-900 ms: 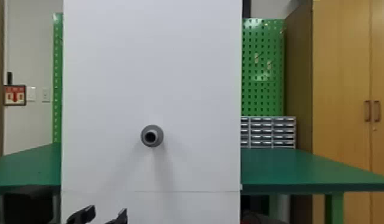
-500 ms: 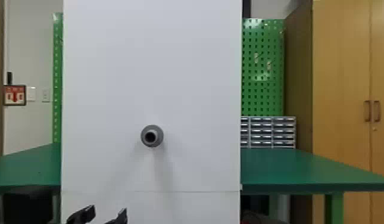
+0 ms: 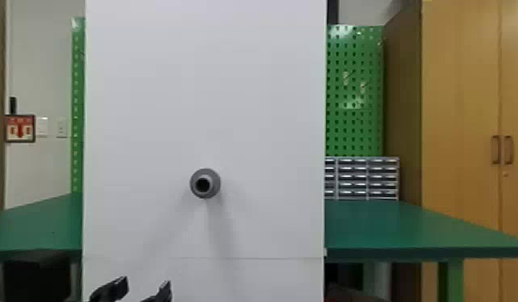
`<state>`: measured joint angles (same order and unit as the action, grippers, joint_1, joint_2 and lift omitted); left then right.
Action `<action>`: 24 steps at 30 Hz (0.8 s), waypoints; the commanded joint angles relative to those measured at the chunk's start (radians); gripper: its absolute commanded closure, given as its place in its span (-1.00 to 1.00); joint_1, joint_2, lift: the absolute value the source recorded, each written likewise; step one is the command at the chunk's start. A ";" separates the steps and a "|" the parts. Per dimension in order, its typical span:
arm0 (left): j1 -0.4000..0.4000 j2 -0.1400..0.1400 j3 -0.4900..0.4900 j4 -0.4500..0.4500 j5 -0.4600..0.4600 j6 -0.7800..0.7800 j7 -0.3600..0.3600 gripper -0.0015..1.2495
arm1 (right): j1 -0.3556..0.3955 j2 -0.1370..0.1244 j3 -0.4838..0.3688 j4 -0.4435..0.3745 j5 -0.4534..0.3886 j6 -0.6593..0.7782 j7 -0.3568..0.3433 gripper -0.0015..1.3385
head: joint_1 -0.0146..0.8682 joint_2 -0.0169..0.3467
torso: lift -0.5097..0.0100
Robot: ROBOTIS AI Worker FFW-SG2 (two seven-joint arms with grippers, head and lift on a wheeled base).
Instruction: Hold the wheel and insert it
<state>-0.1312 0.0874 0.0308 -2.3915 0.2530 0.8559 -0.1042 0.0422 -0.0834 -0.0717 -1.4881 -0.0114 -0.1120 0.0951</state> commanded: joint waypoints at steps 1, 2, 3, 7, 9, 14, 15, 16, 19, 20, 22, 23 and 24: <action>0.002 0.000 0.001 0.000 0.000 0.000 0.001 -0.22 | -0.001 0.010 -0.007 -0.011 -0.001 0.012 0.000 0.81 | -0.97 -0.79 | -0.92; 0.002 0.000 0.001 0.000 0.000 0.000 0.001 -0.22 | -0.002 0.013 -0.008 -0.020 0.001 0.028 0.000 0.81 | -0.97 -0.79 | -0.92; 0.002 0.000 0.001 0.000 0.000 0.000 0.001 -0.22 | -0.004 0.014 -0.008 -0.029 0.007 0.037 0.000 0.81 | -0.97 -0.79 | -0.92; 0.004 0.000 0.003 0.000 0.002 0.000 0.003 -0.22 | -0.007 0.030 -0.010 -0.084 0.025 0.083 0.000 0.81 | -0.97 -0.79 | -0.92; 0.004 0.000 0.003 0.000 0.002 0.000 0.003 -0.22 | -0.007 0.044 -0.019 -0.118 0.042 0.104 0.000 0.81 | -0.97 -0.79 | -0.92; 0.004 0.000 0.001 0.000 0.002 0.000 0.003 -0.22 | -0.012 0.077 -0.036 -0.207 0.079 0.175 0.000 0.81 | -0.97 -0.79 | -0.92; 0.004 0.000 0.001 0.000 0.002 0.000 0.003 -0.22 | -0.013 0.080 -0.036 -0.222 0.079 0.187 0.000 0.81 | -0.97 -0.79 | -0.92; 0.004 0.000 0.001 0.000 0.002 0.000 0.003 -0.22 | -0.015 0.082 -0.036 -0.241 0.079 0.199 0.000 0.81 | -0.97 -0.79 | -0.92; 0.004 0.000 0.000 0.000 0.000 0.000 0.005 -0.22 | -0.025 0.080 -0.023 -0.313 0.080 0.295 0.000 0.81 | -0.97 -0.79 | -0.92; 0.004 0.000 0.000 0.000 0.000 0.000 0.005 -0.22 | -0.030 0.079 -0.020 -0.333 0.085 0.321 0.000 0.81 | -0.97 -0.79 | -0.92; 0.004 0.000 0.000 0.000 0.002 0.000 0.006 -0.22 | -0.038 0.073 -0.008 -0.367 0.094 0.371 0.000 0.81 | -0.97 -0.79 | -0.92; 0.004 0.000 0.000 0.000 0.000 0.000 0.006 -0.22 | -0.044 0.067 -0.002 -0.390 0.096 0.410 0.000 0.81 | -0.97 -0.79 | -0.92; 0.004 0.000 -0.002 0.000 0.000 0.000 0.006 -0.22 | -0.047 0.062 0.006 -0.405 0.099 0.423 0.000 0.81 | -0.97 -0.79 | -0.92</action>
<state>-0.1273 0.0874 0.0307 -2.3915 0.2536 0.8559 -0.0984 0.0128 -0.0061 -0.0906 -1.8159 0.0752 0.2038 0.0951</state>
